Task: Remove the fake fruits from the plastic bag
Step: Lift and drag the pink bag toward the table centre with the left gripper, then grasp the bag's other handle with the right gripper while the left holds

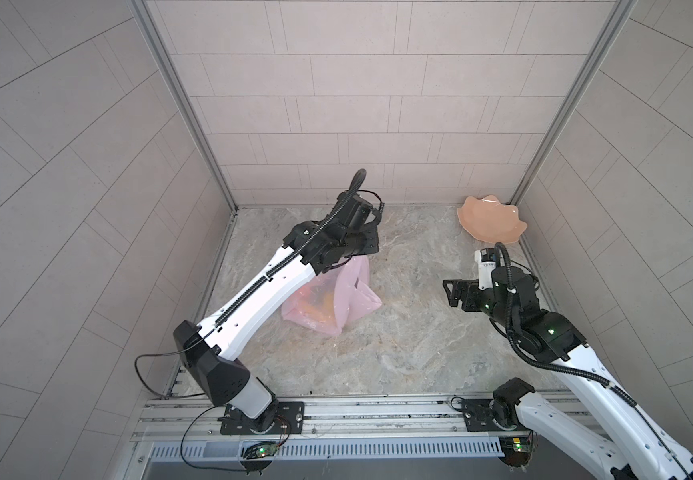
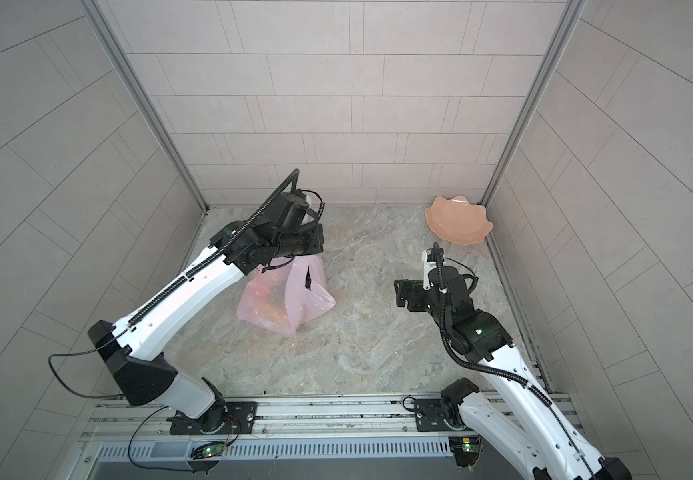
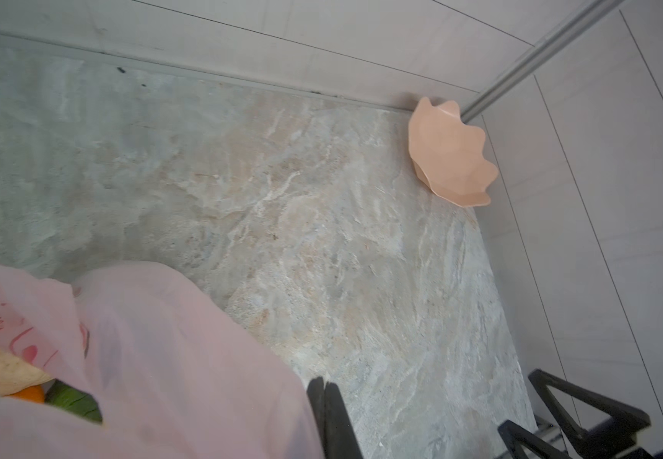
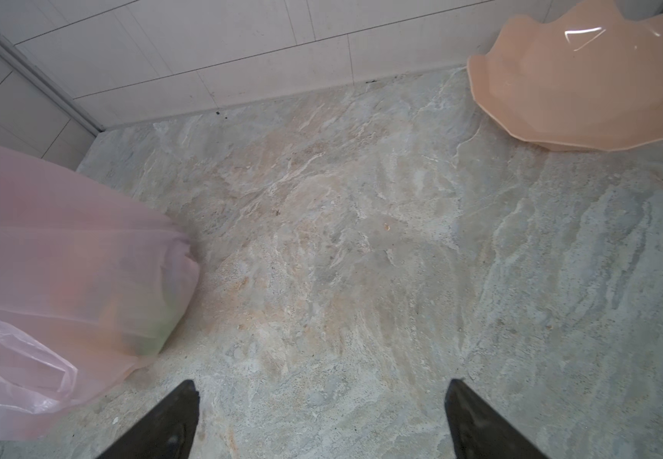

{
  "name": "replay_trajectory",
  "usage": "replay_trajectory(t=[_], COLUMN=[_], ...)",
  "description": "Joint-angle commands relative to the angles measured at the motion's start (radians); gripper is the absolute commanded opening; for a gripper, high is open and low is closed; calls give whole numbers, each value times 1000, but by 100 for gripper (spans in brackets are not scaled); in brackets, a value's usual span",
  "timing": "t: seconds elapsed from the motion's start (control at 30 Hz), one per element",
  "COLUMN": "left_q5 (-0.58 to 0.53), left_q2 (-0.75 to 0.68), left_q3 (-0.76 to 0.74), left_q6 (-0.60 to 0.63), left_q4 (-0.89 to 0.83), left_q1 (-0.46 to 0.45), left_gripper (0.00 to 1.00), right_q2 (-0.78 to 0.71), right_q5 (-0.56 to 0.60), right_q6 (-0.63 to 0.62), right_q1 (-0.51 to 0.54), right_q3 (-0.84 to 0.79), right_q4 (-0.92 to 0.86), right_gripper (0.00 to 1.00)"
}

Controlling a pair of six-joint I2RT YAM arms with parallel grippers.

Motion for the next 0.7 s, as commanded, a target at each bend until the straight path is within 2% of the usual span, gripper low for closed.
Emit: replay_trajectory(t=[0.0, 0.07, 0.13, 0.23, 0.33, 0.43, 0.67], left_q5=[15, -5, -2, 121, 70, -54, -134], left_q2=[-10, -19, -36, -55, -163, -282, -356], left_q3=[42, 36, 21, 64, -26, -151, -236], left_q6=[43, 59, 87, 160, 174, 181, 204], left_q4=[6, -17, -34, -158, -174, -121, -122], left_q1=[-19, -18, -18, -19, -20, -17, -15], left_gripper=[4, 13, 30, 58, 77, 88, 92], right_q2=[4, 16, 29, 36, 36, 87, 303], right_q5=[-1, 17, 38, 50, 76, 153, 264], right_q6=[-4, -9, -13, -5, -27, -54, -84], right_q1=[47, 87, 135, 211, 315, 416, 547], right_q3=[54, 68, 73, 91, 92, 118, 278], right_q4=[25, 26, 39, 59, 122, 153, 114], right_gripper=[96, 96, 95, 95, 95, 95, 94])
